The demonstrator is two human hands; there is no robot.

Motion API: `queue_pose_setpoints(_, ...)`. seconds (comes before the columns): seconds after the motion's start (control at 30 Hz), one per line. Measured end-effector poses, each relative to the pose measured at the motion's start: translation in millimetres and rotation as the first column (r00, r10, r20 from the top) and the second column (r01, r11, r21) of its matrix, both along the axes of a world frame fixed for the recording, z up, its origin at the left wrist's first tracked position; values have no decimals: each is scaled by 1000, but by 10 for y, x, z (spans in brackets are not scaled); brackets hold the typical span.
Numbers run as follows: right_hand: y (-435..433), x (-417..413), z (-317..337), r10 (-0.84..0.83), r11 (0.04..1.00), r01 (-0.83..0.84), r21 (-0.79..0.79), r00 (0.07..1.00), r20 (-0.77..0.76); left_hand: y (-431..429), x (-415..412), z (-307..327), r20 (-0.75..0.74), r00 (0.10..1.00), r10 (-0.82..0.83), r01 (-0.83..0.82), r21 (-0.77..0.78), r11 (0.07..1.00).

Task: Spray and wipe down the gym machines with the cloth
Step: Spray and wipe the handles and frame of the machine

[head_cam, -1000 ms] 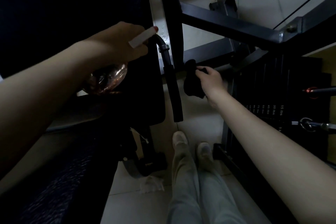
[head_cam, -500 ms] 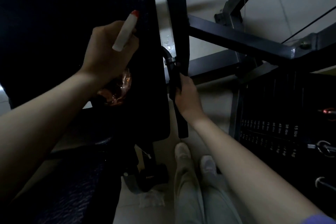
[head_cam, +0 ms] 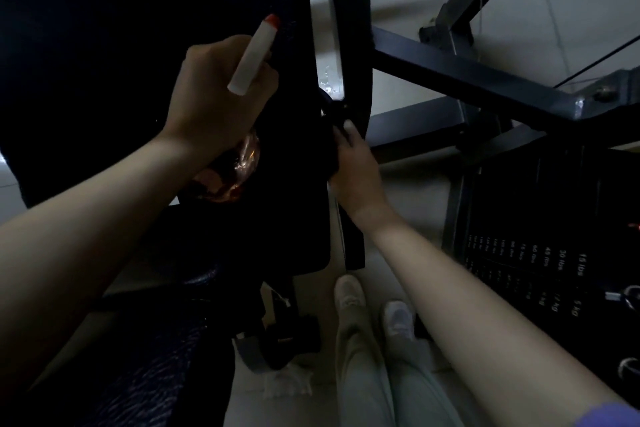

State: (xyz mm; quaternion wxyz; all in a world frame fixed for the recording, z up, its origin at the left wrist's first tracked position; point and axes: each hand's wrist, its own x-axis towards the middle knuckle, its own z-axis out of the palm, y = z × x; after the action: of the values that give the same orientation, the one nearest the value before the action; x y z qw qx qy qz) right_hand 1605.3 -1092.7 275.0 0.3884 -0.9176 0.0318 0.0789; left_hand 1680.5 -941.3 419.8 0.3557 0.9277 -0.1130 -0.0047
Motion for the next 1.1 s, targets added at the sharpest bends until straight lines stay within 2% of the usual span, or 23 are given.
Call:
queue_pose_setpoints(0.1,10,-464,94,61,997,-57,-48,995,74,-7,3,-3,21,1000,1,-2,24,1000)
queue_pose_setpoints(0.17,-61,-547,141,8,1000,-8,7,997,82,-2,20,-8,23,1000,-3,3,23,1000)
queue_pose_setpoints(0.23,-103,-380,142,-94,994,91,65,995,43,3,33,-27,18,1000,-7,7,34,999)
queue_pose_setpoints(0.3,-68,-130,66,-74,997,74,39,997,-6,-3,59,-40,13,1000,13,-13,7,1000)
queue_pose_setpoints(0.4,-36,49,-60,-61,986,71,149,996,-65,3,89,-74,14,1000,0,0,15,1000)
queue_pose_setpoints(0.47,-52,-149,-73,-90,983,103,150,992,-87,6,80,-88,10,1000,-23,23,55,998)
queue_pose_setpoints(0.53,-94,-505,-87,-108,988,119,96,987,-119,5,65,-92,3,1000,12,-12,25,1000)
queue_pose_setpoints(0.6,-146,-779,-81,-58,994,71,78,984,-167,-11,46,-90,19,999,36,-37,20,999)
queue_pose_setpoints(0.73,-141,-502,-32,-96,962,167,217,949,-302,-26,69,-88,28,999,33,-33,-1,999)
queue_pose_setpoints(0.8,-88,-322,-50,-112,946,191,262,952,-286,-27,75,-88,35,999,10,-10,14,1000)
queue_pose_setpoints(0.9,-65,-590,-155,-158,958,204,201,963,-220,-37,54,-93,42,999,-14,13,20,1000)
queue_pose_setpoints(1.0,-157,-1101,-226,-121,973,181,141,926,-357,-30,41,-96,36,999,-25,24,34,999)
queue_pose_setpoints(1.07,-201,-1145,-246,-113,958,215,190,892,-439,-40,54,-95,42,999,-18,17,27,999)
queue_pose_setpoints(1.1,-189,-1055,-219,-147,934,266,239,894,-422,-46,62,-91,48,999,-11,9,29,1000)
